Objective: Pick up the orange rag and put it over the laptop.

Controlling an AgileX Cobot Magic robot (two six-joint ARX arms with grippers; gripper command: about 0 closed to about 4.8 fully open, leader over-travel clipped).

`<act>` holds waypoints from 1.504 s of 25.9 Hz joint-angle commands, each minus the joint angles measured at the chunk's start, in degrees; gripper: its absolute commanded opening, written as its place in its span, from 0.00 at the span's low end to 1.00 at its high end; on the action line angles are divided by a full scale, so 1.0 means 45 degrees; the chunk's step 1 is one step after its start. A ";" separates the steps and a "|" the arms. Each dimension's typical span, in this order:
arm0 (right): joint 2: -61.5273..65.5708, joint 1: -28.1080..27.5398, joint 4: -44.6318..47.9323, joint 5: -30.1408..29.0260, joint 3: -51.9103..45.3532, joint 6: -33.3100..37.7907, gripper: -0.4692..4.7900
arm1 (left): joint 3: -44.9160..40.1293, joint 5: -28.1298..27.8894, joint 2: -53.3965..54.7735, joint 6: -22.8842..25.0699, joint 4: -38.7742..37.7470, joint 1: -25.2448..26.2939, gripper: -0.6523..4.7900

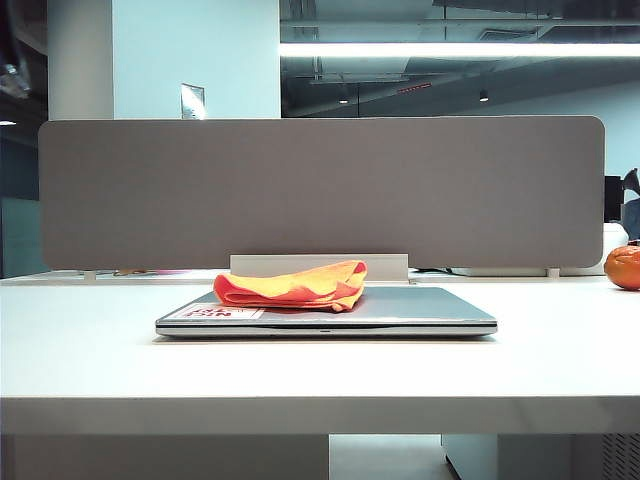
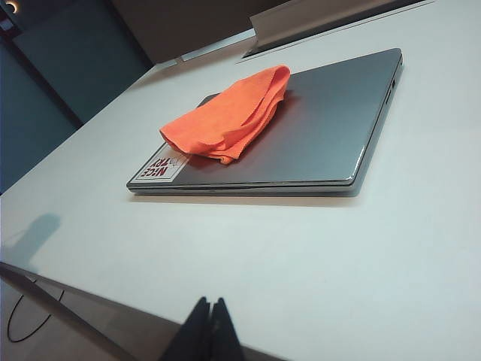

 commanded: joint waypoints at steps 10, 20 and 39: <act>-0.0029 -0.0015 0.0180 0.0073 -0.0024 0.0044 0.08 | -0.1345 -0.0466 -0.2263 0.0010 -0.0476 0.0005 0.11; -0.0029 -0.0015 0.0180 0.0180 -0.0024 0.0039 0.08 | -0.1627 -0.2307 -0.2239 0.0369 -0.0107 0.0267 0.11; -0.0029 -0.0010 0.0180 0.0316 -0.0029 0.0044 0.08 | -0.9481 0.0413 -0.7014 -0.0291 0.6037 0.4425 0.11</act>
